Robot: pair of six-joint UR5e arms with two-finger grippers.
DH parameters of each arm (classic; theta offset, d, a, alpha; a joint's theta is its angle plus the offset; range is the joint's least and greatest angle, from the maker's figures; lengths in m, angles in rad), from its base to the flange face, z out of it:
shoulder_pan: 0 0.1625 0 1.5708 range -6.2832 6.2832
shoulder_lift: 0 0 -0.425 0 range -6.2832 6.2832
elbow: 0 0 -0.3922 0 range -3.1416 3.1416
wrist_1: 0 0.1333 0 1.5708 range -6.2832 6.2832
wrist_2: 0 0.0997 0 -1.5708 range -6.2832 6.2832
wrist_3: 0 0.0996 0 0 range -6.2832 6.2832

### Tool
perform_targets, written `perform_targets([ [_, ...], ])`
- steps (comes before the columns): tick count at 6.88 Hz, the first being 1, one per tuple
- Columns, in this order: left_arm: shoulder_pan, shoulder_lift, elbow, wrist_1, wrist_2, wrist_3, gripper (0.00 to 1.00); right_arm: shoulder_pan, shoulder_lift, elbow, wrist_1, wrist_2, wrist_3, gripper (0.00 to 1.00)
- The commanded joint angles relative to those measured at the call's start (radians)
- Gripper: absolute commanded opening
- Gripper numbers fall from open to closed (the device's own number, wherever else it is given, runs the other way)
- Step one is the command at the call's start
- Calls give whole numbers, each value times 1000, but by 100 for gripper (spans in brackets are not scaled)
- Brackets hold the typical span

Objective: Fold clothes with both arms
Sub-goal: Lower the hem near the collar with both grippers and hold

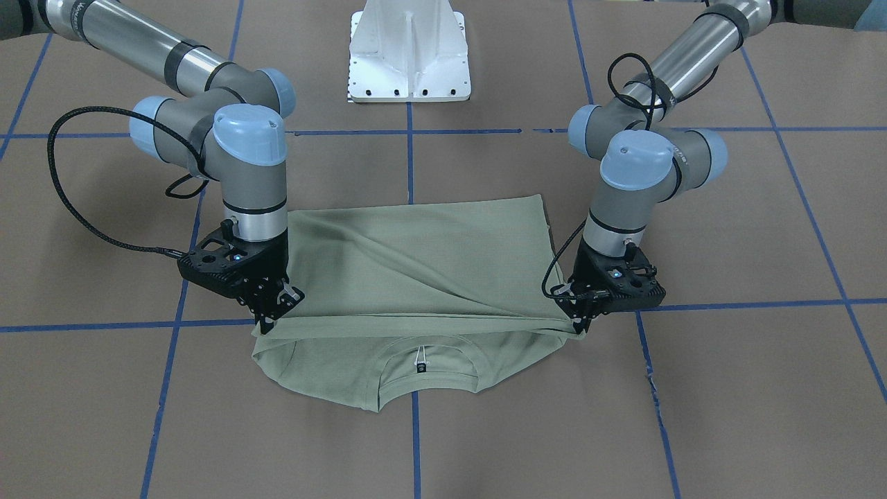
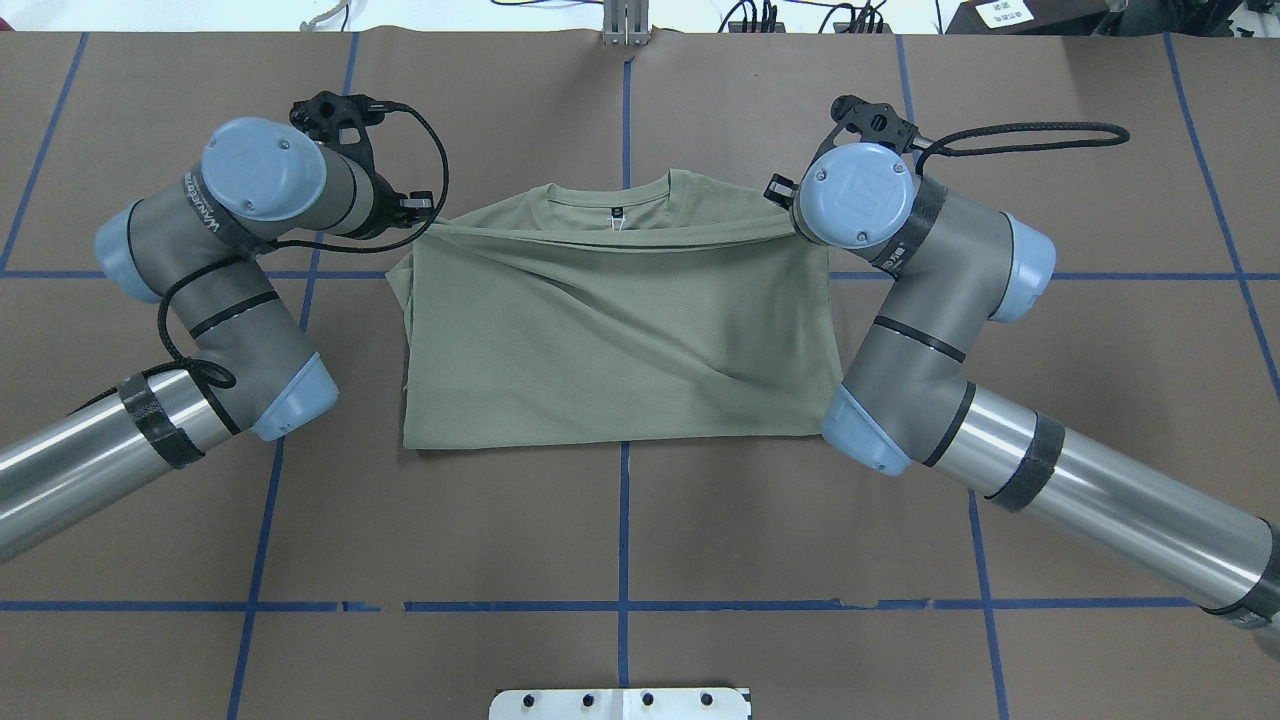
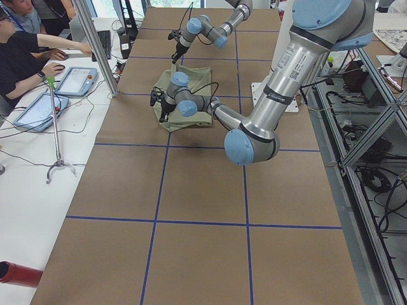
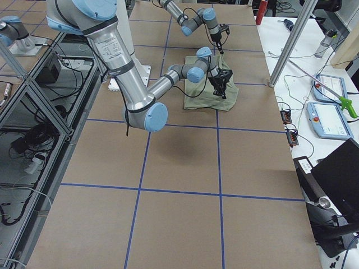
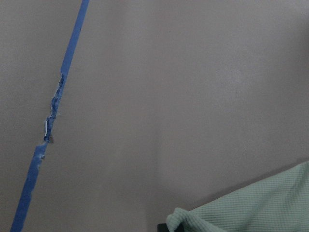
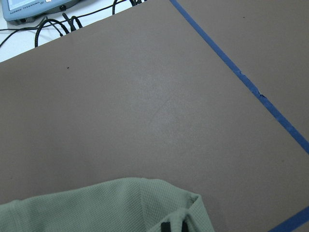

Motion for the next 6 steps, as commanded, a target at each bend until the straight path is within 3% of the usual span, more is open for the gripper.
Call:
perform_targets([
  [1,0,1,0,-3,0,-1,0,12,31,-62,5,0,-3,0],
  [3,0,2,2,-3,0,1,0,24,33,-146,97,0,-20,0],
  [5,0,1,2,-3,-2,1,0,29,33,-157,110,0,-37,0],
  [6,0,4,0,-3,2,30,99,26,37,-157,108,-3,-54,99],
])
